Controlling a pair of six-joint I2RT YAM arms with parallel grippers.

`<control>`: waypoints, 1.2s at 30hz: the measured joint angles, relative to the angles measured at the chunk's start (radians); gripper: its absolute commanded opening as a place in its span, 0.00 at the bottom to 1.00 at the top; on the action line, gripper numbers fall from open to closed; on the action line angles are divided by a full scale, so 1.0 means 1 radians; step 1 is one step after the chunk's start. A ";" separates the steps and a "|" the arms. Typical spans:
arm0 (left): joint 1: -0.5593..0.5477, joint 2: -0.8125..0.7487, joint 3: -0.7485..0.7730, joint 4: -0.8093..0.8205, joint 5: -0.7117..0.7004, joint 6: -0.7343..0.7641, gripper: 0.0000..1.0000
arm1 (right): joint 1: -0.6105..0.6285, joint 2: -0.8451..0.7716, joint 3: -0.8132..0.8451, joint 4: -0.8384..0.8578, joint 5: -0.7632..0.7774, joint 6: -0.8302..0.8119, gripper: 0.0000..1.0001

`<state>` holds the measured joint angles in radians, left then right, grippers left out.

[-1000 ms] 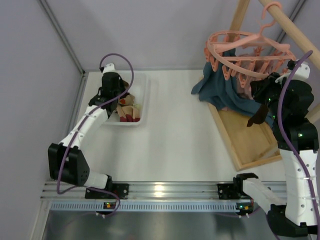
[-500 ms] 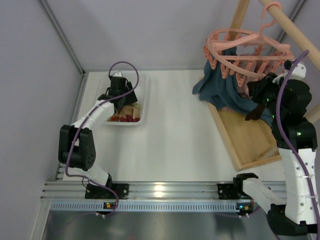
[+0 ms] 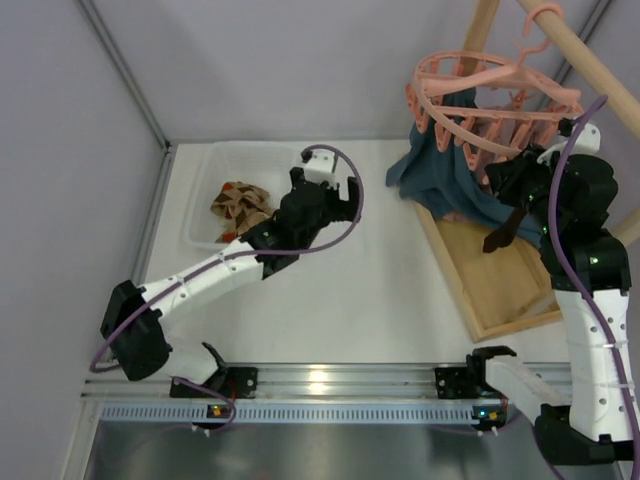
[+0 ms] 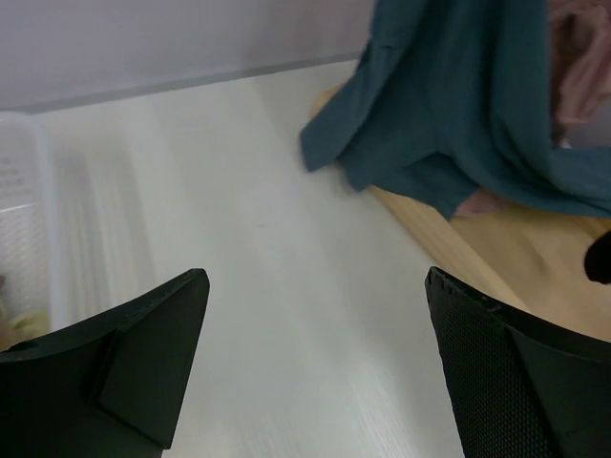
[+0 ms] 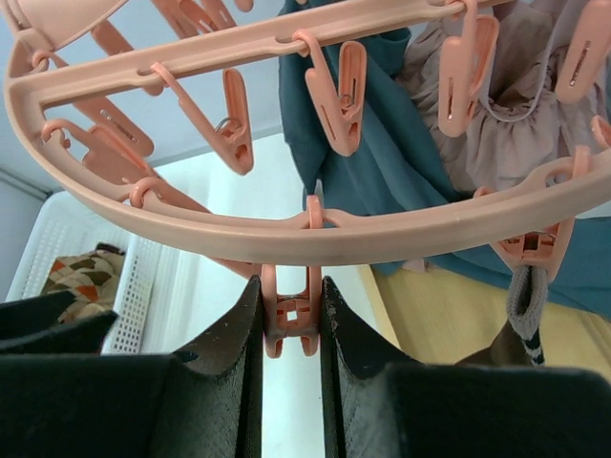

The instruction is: Remove the socks clipped to the hanger

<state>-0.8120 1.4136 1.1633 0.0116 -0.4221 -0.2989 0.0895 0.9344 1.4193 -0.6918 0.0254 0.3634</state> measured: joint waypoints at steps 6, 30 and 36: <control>-0.182 0.118 -0.020 0.253 0.038 0.148 0.98 | 0.000 0.005 0.003 -0.002 -0.058 0.009 0.00; -0.411 0.657 0.397 0.374 0.123 0.460 0.98 | 0.000 0.005 0.010 0.021 -0.258 0.113 0.00; -0.413 0.762 0.504 0.373 0.121 0.496 0.98 | -0.001 0.007 0.010 0.023 -0.273 0.120 0.00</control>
<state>-1.2251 2.1754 1.6672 0.3851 -0.3016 0.1967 0.0887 0.9413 1.4288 -0.6693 -0.2474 0.4835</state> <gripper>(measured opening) 0.982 0.176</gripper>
